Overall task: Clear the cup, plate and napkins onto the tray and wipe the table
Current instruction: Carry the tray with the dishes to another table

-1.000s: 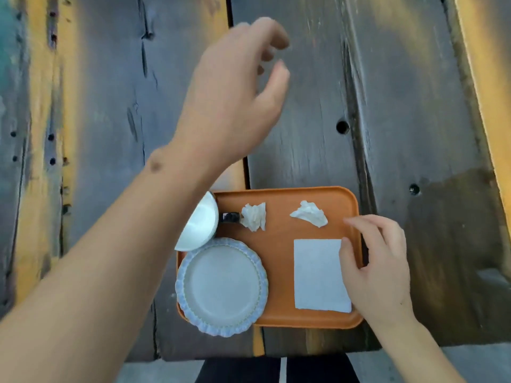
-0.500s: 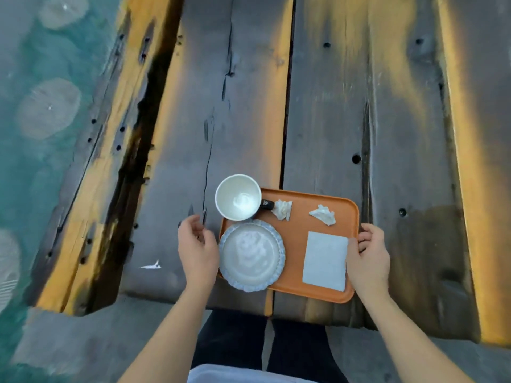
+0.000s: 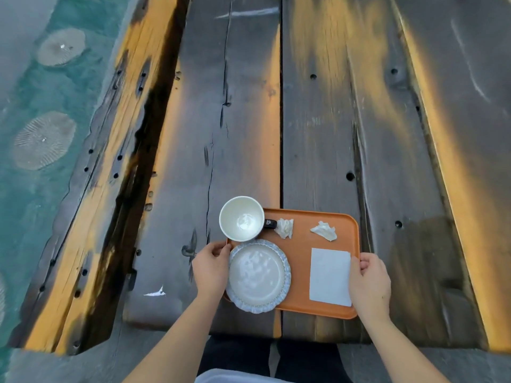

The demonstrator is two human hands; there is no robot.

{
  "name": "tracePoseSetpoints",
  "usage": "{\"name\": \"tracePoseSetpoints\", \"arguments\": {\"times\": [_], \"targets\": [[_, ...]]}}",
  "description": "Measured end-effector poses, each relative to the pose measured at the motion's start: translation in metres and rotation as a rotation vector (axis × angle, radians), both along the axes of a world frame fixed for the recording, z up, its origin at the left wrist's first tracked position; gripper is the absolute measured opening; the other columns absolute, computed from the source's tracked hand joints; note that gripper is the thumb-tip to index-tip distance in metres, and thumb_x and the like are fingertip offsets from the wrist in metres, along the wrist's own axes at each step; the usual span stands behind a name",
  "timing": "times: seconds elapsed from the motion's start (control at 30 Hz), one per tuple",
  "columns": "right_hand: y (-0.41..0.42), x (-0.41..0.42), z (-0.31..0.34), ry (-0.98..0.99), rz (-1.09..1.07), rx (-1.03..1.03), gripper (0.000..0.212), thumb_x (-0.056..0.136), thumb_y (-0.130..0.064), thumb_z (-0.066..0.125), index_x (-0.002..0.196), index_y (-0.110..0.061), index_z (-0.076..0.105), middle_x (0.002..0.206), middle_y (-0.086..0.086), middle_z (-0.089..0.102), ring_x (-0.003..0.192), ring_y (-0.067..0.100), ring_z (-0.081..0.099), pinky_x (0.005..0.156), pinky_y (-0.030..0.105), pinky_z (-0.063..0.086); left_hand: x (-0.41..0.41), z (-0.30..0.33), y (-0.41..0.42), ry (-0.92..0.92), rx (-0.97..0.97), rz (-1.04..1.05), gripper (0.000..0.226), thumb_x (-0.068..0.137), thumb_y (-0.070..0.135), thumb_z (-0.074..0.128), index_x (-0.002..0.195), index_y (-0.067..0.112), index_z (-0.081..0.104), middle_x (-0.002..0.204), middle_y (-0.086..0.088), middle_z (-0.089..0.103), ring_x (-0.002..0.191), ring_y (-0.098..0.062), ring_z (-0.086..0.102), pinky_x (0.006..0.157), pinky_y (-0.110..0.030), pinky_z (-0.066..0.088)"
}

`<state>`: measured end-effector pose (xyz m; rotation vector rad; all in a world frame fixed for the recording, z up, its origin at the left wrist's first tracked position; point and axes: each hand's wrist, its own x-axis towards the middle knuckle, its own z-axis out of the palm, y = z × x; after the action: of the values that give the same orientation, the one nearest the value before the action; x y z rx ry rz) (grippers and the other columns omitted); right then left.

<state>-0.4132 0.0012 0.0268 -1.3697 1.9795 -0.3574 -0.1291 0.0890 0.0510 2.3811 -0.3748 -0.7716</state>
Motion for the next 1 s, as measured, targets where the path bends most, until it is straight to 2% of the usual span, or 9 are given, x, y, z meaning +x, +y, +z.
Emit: {"name": "tracePoseSetpoints", "arguments": {"times": [0.17,0.27,0.37,0.5,0.6,0.7,0.87,1.0], "targets": [[0.004,0.007,-0.005,0.062,-0.025,-0.079,0.012,0.102,-0.029,0.049,0.101,-0.018,0.054,0.096,-0.003,0.056,0.084,0.016,0.058,0.07,0.028,0.045,-0.001,-0.011,-0.005,-0.072,0.043,-0.026,0.012,0.094,0.024,0.068,0.087,0.016,0.073,0.076,0.008,0.069,0.074,-0.01,0.065,0.063,-0.027,0.045],[0.003,0.012,-0.002,0.072,-0.077,-0.075,0.017,0.105,-0.03,0.044,0.11,-0.016,0.052,0.088,-0.005,0.056,0.077,0.017,0.059,0.069,0.032,0.051,-0.005,-0.01,-0.006,-0.088,0.063,-0.075,0.014,0.097,0.02,0.063,0.085,0.015,0.069,0.073,0.004,0.068,0.071,-0.014,0.063,0.056,-0.026,0.042],[-0.001,0.019,0.001,0.042,-0.12,-0.051,0.021,0.107,-0.029,0.04,0.118,-0.013,0.048,0.086,-0.005,0.054,0.07,0.015,0.057,0.065,0.032,0.051,-0.003,-0.007,-0.006,-0.031,0.052,-0.073,0.014,0.098,0.02,0.061,0.087,0.014,0.068,0.076,0.002,0.068,0.074,-0.019,0.064,0.059,-0.029,0.042],[0.0,0.023,0.003,-0.005,-0.096,-0.019,0.023,0.107,-0.028,0.038,0.12,-0.014,0.051,0.094,-0.003,0.057,0.077,0.014,0.058,0.063,0.027,0.046,0.0,-0.002,-0.005,0.133,-0.027,0.008,0.017,0.102,0.023,0.054,0.096,0.01,0.064,0.079,-0.001,0.066,0.072,-0.017,0.06,0.06,-0.029,0.043],[0.003,0.016,0.008,-0.072,-0.057,0.013,0.019,0.107,-0.029,0.038,0.114,-0.018,0.052,0.096,-0.003,0.06,0.074,0.008,0.058,0.057,0.021,0.042,0.001,0.005,-0.002,0.263,-0.1,-0.006,0.023,0.105,0.02,0.051,0.097,0.009,0.069,0.084,-0.008,0.073,0.076,-0.019,0.068,0.066,-0.031,0.051],[0.003,0.005,0.023,-0.111,-0.02,0.037,0.019,0.107,-0.032,0.038,0.113,-0.02,0.052,0.1,-0.003,0.062,0.08,0.01,0.062,0.058,0.02,0.043,0.002,0.018,0.002,0.363,-0.159,-0.058,0.025,0.106,0.02,0.046,0.101,0.011,0.069,0.095,-0.015,0.075,0.087,-0.026,0.073,0.078,-0.044,0.057],[-0.013,-0.009,0.085,-0.15,0.037,0.019,0.017,0.106,-0.033,0.04,0.112,-0.022,0.052,0.1,-0.004,0.062,0.08,0.008,0.06,0.058,0.02,0.041,-0.005,0.068,0.003,0.487,-0.247,-0.079,0.025,0.109,0.029,0.04,0.122,0.022,0.06,0.113,-0.007,0.072,0.103,-0.025,0.073,0.092,-0.049,0.059],[-0.023,-0.018,0.15,-0.253,0.065,-0.006,0.018,0.104,-0.038,0.044,0.111,-0.025,0.054,0.101,-0.003,0.067,0.083,0.013,0.066,0.062,0.025,0.048,-0.011,0.121,0.0,0.519,-0.32,-0.089,0.026,0.109,0.035,0.039,0.129,0.031,0.057,0.12,-0.002,0.071,0.106,-0.02,0.072,0.093,-0.048,0.058]]}}
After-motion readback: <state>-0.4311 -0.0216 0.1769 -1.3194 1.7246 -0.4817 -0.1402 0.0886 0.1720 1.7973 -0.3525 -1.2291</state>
